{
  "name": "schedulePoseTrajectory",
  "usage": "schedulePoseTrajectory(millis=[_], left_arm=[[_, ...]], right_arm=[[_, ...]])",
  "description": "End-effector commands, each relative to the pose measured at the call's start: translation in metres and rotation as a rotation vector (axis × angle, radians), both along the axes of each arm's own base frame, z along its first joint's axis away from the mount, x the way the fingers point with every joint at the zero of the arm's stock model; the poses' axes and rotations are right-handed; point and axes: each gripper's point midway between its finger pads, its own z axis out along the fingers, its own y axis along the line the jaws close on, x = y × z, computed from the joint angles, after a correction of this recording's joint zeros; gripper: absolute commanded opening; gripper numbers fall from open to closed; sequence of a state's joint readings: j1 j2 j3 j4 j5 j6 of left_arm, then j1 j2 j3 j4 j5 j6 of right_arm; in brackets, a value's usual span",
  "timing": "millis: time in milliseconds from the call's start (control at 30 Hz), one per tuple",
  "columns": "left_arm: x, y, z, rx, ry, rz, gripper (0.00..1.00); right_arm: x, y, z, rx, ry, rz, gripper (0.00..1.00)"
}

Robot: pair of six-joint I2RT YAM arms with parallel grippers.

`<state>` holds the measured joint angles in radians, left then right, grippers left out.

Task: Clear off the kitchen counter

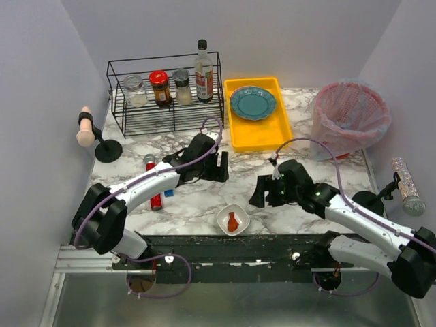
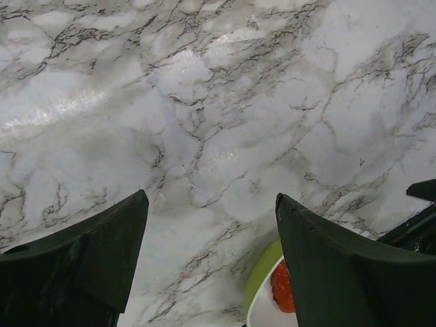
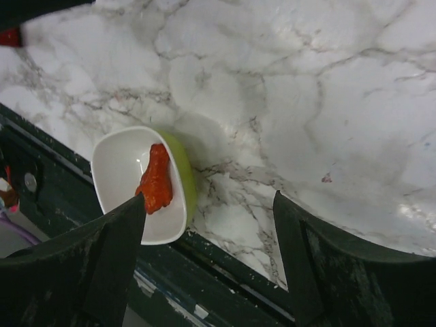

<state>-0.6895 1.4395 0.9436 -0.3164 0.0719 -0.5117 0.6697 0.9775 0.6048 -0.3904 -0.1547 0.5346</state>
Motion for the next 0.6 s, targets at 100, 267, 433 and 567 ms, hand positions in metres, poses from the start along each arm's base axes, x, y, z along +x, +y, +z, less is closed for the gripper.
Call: schedulePoseTrajectory(millis=[100, 267, 433, 567], left_arm=[[0.010, -0.009, 0.009, -0.023, -0.021, 0.010, 0.86], [0.010, -0.008, 0.005, -0.015, -0.016, 0.014, 0.86], [0.009, -0.006, 0.006, -0.013, -0.017, 0.021, 0.86], [0.009, -0.007, 0.005, -0.021, -0.012, 0.024, 0.86]], right_arm=[[-0.026, 0.027, -0.028, -0.024, 0.084, 0.085, 0.80], [-0.028, 0.040, -0.042, -0.032, 0.104, 0.108, 0.70], [-0.021, 0.044, -0.052, -0.052, 0.094, 0.102, 0.59], [-0.022, 0.052, -0.058, -0.048, 0.113, 0.125, 0.53]])
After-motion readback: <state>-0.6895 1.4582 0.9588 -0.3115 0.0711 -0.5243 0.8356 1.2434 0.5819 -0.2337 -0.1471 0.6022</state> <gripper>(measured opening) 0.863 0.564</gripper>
